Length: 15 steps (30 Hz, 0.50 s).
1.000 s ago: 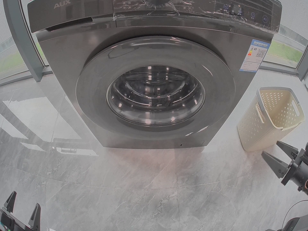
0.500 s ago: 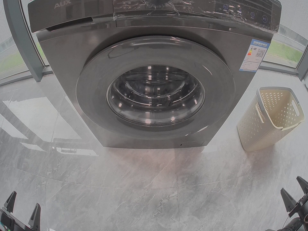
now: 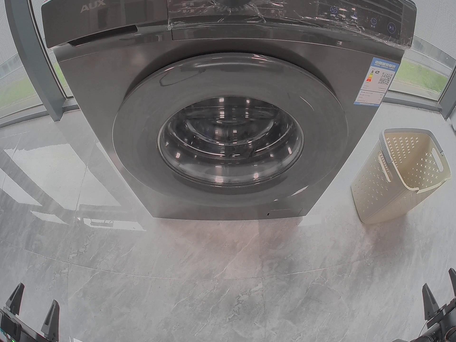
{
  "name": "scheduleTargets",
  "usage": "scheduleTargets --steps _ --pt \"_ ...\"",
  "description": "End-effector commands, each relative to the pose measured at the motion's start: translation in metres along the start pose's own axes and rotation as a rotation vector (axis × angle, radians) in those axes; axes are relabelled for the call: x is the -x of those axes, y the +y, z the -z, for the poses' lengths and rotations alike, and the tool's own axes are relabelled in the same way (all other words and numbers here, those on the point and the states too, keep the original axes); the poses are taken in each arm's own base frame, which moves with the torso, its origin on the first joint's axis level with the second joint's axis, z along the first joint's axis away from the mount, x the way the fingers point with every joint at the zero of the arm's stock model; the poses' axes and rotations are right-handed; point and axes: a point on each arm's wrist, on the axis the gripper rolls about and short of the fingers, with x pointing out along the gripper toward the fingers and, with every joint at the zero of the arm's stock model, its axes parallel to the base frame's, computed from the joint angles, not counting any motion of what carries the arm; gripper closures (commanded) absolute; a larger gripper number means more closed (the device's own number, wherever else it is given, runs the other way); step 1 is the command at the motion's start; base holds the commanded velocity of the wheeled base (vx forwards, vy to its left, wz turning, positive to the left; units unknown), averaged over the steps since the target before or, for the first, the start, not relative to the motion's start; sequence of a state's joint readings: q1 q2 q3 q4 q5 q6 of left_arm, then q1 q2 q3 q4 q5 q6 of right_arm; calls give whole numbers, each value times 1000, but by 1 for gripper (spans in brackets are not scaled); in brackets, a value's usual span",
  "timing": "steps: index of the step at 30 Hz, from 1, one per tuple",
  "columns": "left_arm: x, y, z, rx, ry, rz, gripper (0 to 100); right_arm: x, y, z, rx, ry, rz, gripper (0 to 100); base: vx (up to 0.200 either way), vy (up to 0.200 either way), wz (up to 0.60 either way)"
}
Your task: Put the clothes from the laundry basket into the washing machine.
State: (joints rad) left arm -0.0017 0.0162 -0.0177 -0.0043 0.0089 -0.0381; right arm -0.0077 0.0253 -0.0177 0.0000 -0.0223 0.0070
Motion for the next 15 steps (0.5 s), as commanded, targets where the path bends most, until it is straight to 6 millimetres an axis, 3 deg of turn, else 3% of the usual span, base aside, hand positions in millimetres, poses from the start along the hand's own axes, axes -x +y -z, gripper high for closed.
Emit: scheduleTargets --steps 1,15 --pt "0 0 5 5 5 -8 0 1 0 5 1 -8 -1 0 0 0 0" --pt "0 0 5 -32 6 -4 0 1 0 5 -25 -9 0 0 0 0 0"
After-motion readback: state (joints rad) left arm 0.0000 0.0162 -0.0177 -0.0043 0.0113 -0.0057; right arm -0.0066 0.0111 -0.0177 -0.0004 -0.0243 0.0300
